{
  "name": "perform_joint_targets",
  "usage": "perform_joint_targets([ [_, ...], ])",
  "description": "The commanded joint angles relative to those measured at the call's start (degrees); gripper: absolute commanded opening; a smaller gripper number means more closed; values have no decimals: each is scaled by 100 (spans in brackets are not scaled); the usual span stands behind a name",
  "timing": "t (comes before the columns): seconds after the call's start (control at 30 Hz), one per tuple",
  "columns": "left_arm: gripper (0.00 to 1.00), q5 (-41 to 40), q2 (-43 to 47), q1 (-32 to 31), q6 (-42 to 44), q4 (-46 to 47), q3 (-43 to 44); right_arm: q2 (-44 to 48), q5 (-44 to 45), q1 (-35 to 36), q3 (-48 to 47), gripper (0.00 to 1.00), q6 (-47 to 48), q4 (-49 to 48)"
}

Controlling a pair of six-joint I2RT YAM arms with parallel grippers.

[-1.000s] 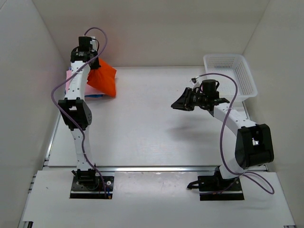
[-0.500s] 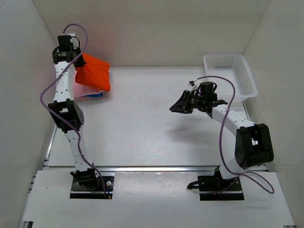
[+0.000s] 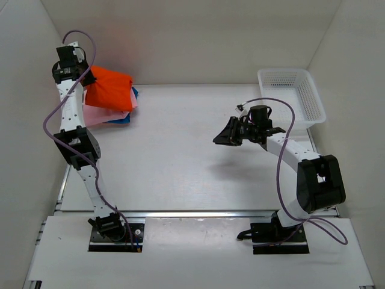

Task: Fold and stack the t-shirts
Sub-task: Put the neatly folded tshirt into the corner of the board with the left arm

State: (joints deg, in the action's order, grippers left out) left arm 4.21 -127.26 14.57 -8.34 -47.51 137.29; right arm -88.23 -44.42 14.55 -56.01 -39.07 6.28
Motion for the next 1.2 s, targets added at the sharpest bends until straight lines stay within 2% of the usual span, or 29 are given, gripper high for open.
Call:
perform_joint_targets([
  [0.0, 0, 19, 53, 178, -45, 347, -1, -63, 4, 101, 134, 18, -13, -163],
  [0.23, 0, -200, -448, 213, -45, 488, 25, -116, 57, 198, 248, 17, -101, -286],
  [0.43, 0, -333, -1001, 468, -642, 356, 499, -99, 197, 285, 143, 18, 48, -14],
  [0.47, 18, -342, -1002, 485, -695, 313, 604, -37, 276, 277, 152, 18, 66, 39],
  [0.5, 97, -298, -985, 494, -782, 364, 658, -11, 381, 286, 169, 19, 144, 100],
  [0.63, 99, -606, -337, 354, -880, 531, 160, 331, 663, 286, 493, 19, 198, 215],
  [0.77, 99, 96, 735, 231, -993, 918, -1018, 692, 1084, 242, 810, 19, 408, 426],
  [0.93, 98, 704, 1693, -268, -1065, 322, -1765, 903, 1462, 31, 793, 22, 979, 1215],
  [1.03, 99, 758, 2582, -884, -977, 311, -2957, 1325, 1840, -188, 644, 22, 1278, 1646],
  [1.1, 99, 416, 3467, -1611, -889, 434, -3830, 1710, 1841, -468, 679, 22, 1332, 1876],
  [1.17, 99, 213, 4204, -2061, -906, 707, -5083, 2027, 1754, -663, 670, 22, 1481, 2069],
])
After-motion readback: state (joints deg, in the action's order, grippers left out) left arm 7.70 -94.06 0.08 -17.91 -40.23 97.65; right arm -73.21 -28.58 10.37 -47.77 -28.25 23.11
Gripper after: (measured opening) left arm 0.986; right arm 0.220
